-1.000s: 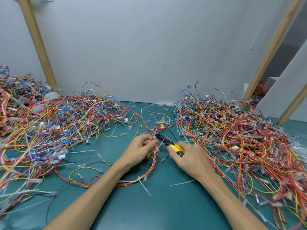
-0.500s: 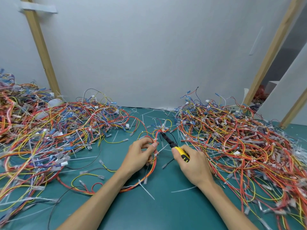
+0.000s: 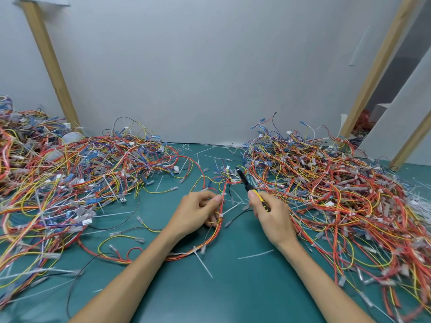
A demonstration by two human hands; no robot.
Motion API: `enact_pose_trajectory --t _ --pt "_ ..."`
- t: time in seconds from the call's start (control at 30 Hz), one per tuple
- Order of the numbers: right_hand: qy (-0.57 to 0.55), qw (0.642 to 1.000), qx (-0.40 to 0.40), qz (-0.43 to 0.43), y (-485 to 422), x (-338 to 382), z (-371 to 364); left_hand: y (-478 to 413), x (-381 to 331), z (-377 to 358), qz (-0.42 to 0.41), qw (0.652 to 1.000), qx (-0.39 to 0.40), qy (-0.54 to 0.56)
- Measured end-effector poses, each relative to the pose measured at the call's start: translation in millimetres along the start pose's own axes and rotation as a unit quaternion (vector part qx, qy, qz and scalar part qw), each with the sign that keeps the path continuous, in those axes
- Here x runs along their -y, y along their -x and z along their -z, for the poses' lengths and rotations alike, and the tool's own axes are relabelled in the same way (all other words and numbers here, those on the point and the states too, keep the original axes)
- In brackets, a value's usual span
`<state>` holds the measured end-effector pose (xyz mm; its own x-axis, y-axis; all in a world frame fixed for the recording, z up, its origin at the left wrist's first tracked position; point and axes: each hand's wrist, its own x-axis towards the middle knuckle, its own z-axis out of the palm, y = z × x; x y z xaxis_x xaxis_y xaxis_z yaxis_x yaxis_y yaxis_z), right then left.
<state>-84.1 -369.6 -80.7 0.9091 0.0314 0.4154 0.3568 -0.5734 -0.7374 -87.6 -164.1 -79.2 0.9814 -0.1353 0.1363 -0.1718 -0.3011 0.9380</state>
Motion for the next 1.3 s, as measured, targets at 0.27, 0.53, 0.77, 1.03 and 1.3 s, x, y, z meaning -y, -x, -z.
enact_pose_trajectory --t 0.27,0.53,0.77,1.03,1.3 --pt "-0.065 0.996 -0.013 -0.061 -3.1 -3.3 -0.7 10.8 -22.9 21.1 -0.037 0.924 0.039 -0.379" --pt "-0.092 0.991 -0.031 -0.097 -3.8 -2.4 -1.0 41.6 -32.7 0.2 -0.085 0.832 0.014 -0.548" --pt "-0.191 0.971 -0.067 -0.13 -3.3 -0.7 -0.6 35.4 -28.5 -2.9 -0.115 0.863 0.07 -0.486" --pt "-0.347 0.913 -0.072 -0.201 -8.3 -1.6 4.5 11.2 -26.4 -8.6 0.023 0.996 0.068 0.053" --pt "-0.397 0.895 -0.059 -0.194 -8.0 -0.9 6.4 4.9 -8.9 -15.0 0.007 0.992 0.051 0.118"
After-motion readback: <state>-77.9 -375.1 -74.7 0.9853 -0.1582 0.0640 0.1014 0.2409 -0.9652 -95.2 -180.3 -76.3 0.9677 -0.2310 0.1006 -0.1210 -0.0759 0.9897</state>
